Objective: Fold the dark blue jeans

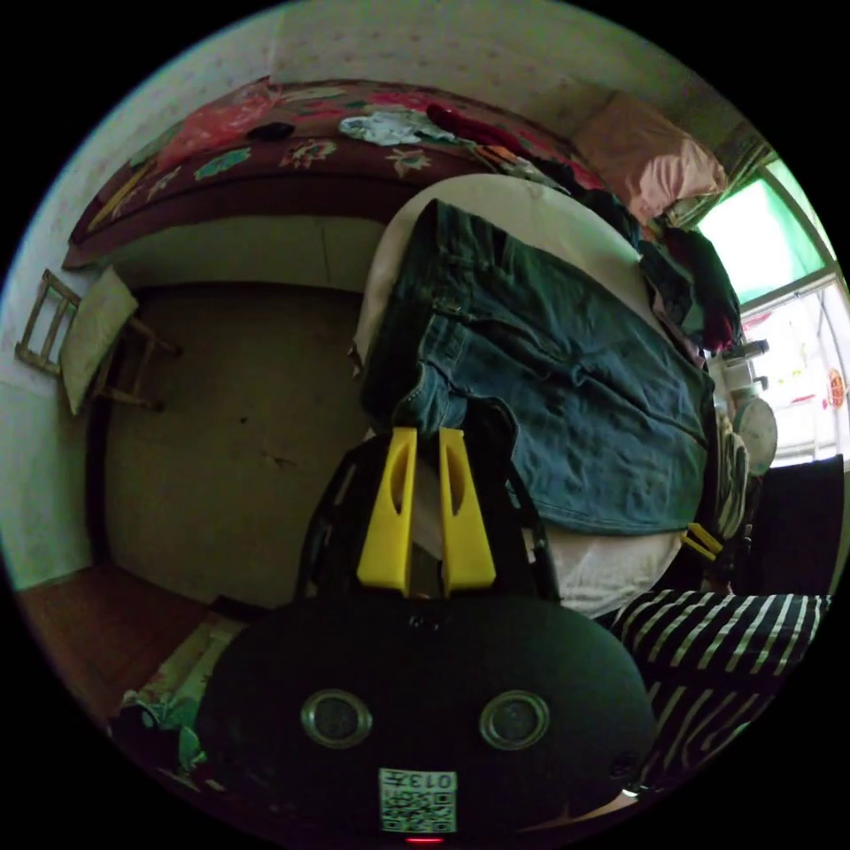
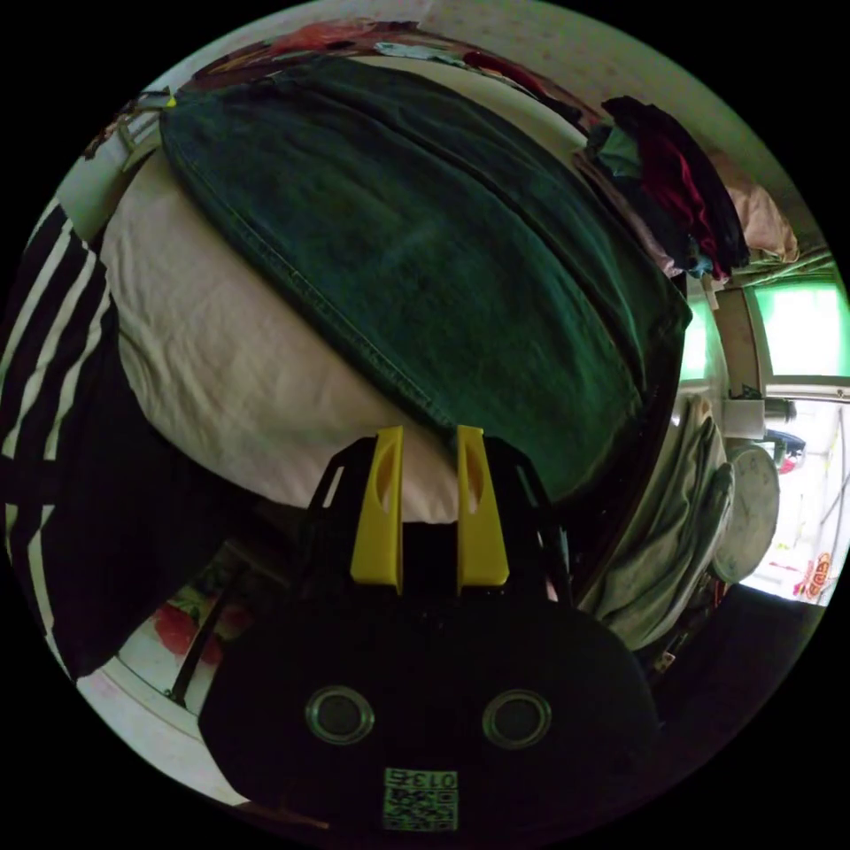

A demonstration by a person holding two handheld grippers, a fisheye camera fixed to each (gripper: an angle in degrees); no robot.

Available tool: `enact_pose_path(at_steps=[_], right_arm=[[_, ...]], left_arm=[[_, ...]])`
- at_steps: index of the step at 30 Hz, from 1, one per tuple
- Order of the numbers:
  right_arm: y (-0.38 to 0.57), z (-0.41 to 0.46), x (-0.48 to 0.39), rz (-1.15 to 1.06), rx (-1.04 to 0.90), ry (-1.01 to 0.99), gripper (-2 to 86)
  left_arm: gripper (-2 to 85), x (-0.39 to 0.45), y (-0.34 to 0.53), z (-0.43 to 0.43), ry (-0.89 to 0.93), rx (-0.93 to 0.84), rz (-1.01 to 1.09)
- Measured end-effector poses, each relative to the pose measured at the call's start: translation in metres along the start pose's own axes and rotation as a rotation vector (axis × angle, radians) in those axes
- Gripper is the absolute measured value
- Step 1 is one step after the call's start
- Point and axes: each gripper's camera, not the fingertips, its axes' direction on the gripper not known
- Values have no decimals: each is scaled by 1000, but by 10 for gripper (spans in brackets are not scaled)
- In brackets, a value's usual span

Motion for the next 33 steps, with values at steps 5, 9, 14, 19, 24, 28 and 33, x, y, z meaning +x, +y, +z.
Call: enact_pose_path(at_steps=[5,9,14,19,24,28,33], right_arm=[[5,-7,-3,34,-23,109,80],[5,-9,-6,36,-36,101,76],[2,-23,-2,99,-13,183,52],[-13,-29,-3,118,-48,144,33],[-14,-42,-9,145,-33,187,13],[-17,-85,1,181,3,259,9],[-12,-134,2,144,40,368,7]], left_arm=[[35,-21,-2,-43,79,112,16],[33,-34,-5,-58,100,136,19],[31,-50,-2,-74,103,164,32],[30,-67,0,-85,118,174,25],[32,-79,-1,-92,128,177,24],[30,-84,-2,-107,116,186,52],[28,-102,6,-131,195,207,50]])
